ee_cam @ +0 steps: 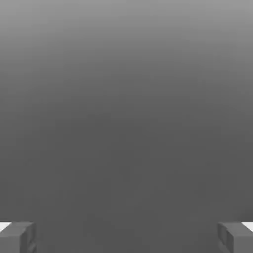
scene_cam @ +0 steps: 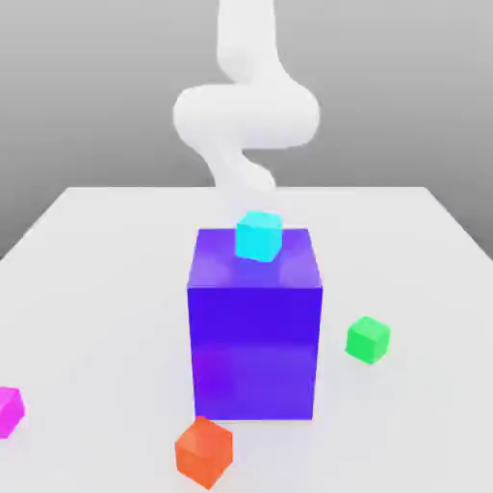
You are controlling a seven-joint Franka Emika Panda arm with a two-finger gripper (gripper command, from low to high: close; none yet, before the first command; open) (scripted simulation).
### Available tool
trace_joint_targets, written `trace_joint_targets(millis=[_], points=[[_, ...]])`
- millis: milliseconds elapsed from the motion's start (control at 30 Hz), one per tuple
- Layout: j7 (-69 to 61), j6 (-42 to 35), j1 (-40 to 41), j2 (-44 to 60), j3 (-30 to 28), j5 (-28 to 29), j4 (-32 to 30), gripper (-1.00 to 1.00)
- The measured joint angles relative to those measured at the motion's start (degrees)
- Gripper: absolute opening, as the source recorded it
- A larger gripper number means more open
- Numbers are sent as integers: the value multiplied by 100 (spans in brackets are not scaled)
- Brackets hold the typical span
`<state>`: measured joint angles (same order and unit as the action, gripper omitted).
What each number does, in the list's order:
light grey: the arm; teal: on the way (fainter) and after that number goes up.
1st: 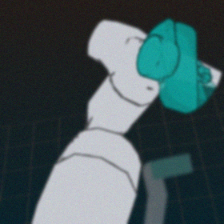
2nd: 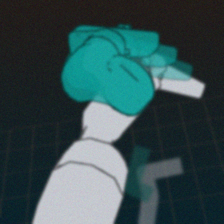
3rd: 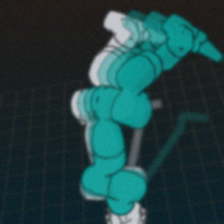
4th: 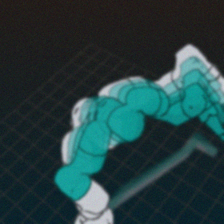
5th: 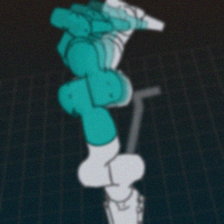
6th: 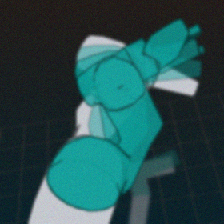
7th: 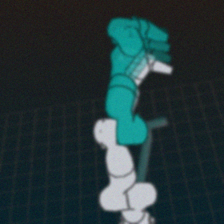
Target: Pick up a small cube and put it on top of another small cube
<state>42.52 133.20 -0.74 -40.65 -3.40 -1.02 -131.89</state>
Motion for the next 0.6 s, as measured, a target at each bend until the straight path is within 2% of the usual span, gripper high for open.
trace_joint_targets(millis=[367,600], points=[[-1696,638,-191,2283,-1503,-762,-51,0],[-2948,1007,63,3771,-2153,-1508,-74,0]])
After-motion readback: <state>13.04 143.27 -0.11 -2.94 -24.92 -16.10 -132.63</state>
